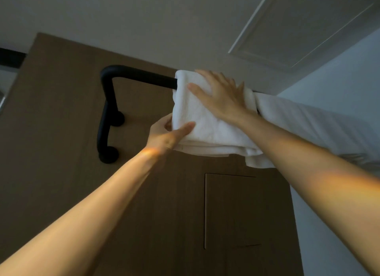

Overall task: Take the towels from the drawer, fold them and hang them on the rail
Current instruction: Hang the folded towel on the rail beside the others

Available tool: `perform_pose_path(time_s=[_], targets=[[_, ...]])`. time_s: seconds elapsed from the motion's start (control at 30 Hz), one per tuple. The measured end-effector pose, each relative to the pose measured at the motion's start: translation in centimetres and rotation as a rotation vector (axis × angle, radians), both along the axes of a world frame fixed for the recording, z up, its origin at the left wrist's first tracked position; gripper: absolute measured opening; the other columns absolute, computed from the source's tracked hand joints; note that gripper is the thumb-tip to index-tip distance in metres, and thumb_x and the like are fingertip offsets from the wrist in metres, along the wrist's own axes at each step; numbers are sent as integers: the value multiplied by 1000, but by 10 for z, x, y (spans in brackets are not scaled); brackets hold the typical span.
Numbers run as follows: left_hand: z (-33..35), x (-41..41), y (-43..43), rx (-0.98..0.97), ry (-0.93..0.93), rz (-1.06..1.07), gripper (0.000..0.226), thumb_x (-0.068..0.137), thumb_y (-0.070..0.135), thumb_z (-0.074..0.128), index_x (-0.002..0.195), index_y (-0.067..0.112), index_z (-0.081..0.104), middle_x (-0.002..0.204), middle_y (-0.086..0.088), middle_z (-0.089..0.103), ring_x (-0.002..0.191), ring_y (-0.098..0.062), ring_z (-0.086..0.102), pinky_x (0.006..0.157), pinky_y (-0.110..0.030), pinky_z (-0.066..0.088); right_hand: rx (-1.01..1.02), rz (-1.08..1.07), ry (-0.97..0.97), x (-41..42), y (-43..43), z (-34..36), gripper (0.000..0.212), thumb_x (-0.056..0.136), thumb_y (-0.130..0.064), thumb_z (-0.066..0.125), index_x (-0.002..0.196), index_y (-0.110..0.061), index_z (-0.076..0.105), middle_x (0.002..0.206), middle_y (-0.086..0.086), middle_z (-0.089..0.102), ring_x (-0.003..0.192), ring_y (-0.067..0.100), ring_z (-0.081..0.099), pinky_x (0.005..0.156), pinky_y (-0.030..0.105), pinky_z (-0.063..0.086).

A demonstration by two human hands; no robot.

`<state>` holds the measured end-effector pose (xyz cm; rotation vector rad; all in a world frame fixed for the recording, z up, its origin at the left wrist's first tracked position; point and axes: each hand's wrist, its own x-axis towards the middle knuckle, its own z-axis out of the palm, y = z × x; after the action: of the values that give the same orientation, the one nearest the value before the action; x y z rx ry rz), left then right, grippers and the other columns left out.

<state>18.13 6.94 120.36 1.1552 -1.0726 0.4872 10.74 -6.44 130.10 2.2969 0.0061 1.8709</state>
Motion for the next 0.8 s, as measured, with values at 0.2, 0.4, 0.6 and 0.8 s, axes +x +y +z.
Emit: perform_pose_path(time_s=[0.2, 0.4, 0.6, 0.8], targets=[[-3, 5, -2, -26, 22, 3, 44, 79, 31, 76, 118, 15, 64, 95, 9, 66, 79, 0, 61, 52, -3, 43, -126, 26, -225, 26, 22, 22, 64, 84, -77, 31, 115, -31, 63, 109, -5, 68, 100, 20, 62, 81, 33, 42], [-7, 1, -5, -65, 24, -14, 34, 81, 23, 76, 111, 12, 66, 99, 1, 70, 83, -7, 66, 60, -9, 50, -145, 2, -330, 35, 22, 29, 51, 86, -67, 41, 108, -29, 67, 98, 5, 71, 95, 26, 63, 72, 30, 33], [-9, -7, -4, -59, 33, 4, 27, 84, 23, 73, 109, 19, 65, 88, 11, 65, 74, 3, 59, 52, -3, 43, -197, 62, -200, 24, 12, 22, 66, 84, -75, 26, 119, -32, 61, 115, -5, 67, 105, 20, 61, 85, 35, 44], [-8, -7, -3, -30, 30, 30, 29, 85, 24, 71, 111, 13, 65, 86, 8, 64, 67, 2, 63, 50, -5, 43, -137, -51, -194, 3, -45, 6, 68, 88, -72, 23, 136, -30, 46, 124, 2, 62, 114, 27, 56, 98, 41, 38]])
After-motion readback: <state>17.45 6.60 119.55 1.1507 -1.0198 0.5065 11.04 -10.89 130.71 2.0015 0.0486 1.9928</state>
